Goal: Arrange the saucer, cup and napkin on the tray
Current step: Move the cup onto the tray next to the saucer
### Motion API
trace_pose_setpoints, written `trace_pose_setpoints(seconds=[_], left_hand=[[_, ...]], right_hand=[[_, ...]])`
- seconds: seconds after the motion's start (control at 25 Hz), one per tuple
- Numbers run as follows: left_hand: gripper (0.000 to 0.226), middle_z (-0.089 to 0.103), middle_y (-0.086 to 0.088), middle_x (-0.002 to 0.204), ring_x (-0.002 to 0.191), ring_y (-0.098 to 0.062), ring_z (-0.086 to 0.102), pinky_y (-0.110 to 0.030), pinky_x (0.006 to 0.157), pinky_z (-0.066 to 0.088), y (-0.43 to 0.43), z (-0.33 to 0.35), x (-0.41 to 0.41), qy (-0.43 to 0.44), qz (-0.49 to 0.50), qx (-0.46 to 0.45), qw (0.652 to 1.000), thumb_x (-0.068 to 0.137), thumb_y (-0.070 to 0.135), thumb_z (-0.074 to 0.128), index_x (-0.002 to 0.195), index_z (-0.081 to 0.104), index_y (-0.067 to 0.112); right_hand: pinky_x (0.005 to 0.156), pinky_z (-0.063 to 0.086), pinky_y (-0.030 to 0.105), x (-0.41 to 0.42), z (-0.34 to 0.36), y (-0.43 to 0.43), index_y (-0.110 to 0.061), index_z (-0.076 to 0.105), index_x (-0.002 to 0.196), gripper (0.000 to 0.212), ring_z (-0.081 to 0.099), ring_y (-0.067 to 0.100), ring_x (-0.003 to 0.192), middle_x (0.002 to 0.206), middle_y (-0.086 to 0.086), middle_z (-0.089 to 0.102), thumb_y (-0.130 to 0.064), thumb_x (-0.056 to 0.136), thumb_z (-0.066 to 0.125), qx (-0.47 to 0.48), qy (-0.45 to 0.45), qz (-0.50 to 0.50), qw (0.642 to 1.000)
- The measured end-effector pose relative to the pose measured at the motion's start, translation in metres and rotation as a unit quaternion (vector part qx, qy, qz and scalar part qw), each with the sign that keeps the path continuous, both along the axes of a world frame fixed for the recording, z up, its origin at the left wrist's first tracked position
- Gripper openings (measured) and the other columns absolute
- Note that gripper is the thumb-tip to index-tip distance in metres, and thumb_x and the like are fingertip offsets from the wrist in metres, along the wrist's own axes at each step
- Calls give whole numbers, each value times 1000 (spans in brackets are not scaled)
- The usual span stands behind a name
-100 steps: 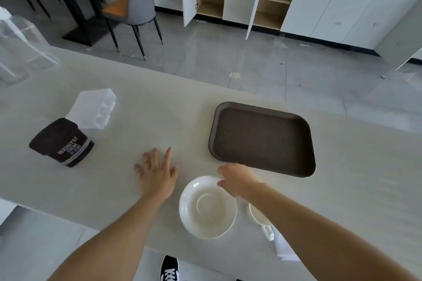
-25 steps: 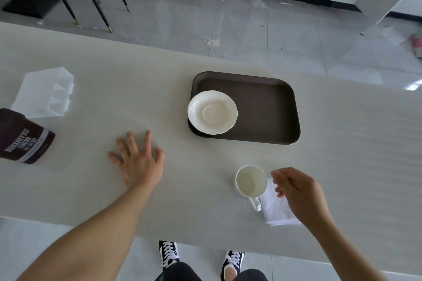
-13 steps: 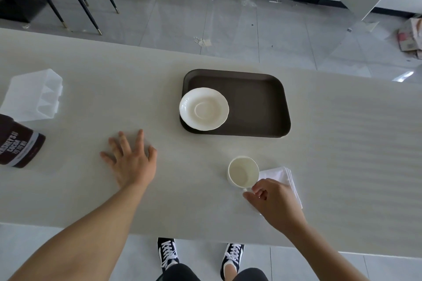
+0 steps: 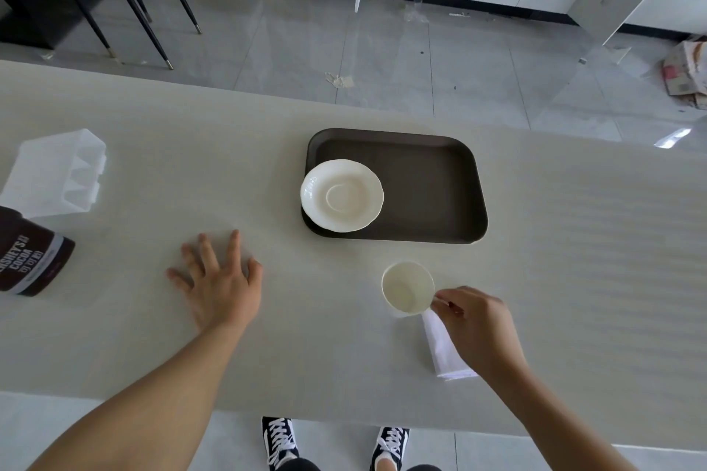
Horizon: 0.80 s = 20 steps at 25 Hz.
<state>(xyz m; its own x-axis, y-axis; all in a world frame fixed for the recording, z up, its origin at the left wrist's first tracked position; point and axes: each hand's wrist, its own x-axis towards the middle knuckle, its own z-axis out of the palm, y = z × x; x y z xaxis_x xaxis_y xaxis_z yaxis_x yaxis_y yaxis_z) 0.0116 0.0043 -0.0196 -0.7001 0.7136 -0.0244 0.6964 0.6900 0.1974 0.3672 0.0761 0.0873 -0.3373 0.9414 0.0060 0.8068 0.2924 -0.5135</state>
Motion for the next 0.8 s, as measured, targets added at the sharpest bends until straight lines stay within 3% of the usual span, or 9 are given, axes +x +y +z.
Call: trace_pose_setpoints(seconds=[0.32,0.56,0.8], left_hand=[[63,27,-22,157,146,-46,17,-68,113,5,-1,3,2,-2,6,1,1000,87,49,37,147,38,31],[60,25,-20,159,147,-43,13,-67,114,4,0,2,1,-4,10,-19,1000,91,45,49,148,35,33],[61,24,-19,160,148,-43,13,-65,115,3,2,5,3,-4,13,-21,1000,91,44,50,148,36,33]], right_hand=[[58,55,34,-22,17,72,-10,77,80,4,62,24,62,72,6,73,-9,83,75,67,44,-22,997],[59,43,22,-34,6,128,-12,78,86,11,59,19,66,76,3,74,-16,89,68,21,40,-76,996],[66,40,20,-42,-7,157,-13,78,92,12,59,18,74,90,5,76,-15,91,67,-2,35,-95,995]])
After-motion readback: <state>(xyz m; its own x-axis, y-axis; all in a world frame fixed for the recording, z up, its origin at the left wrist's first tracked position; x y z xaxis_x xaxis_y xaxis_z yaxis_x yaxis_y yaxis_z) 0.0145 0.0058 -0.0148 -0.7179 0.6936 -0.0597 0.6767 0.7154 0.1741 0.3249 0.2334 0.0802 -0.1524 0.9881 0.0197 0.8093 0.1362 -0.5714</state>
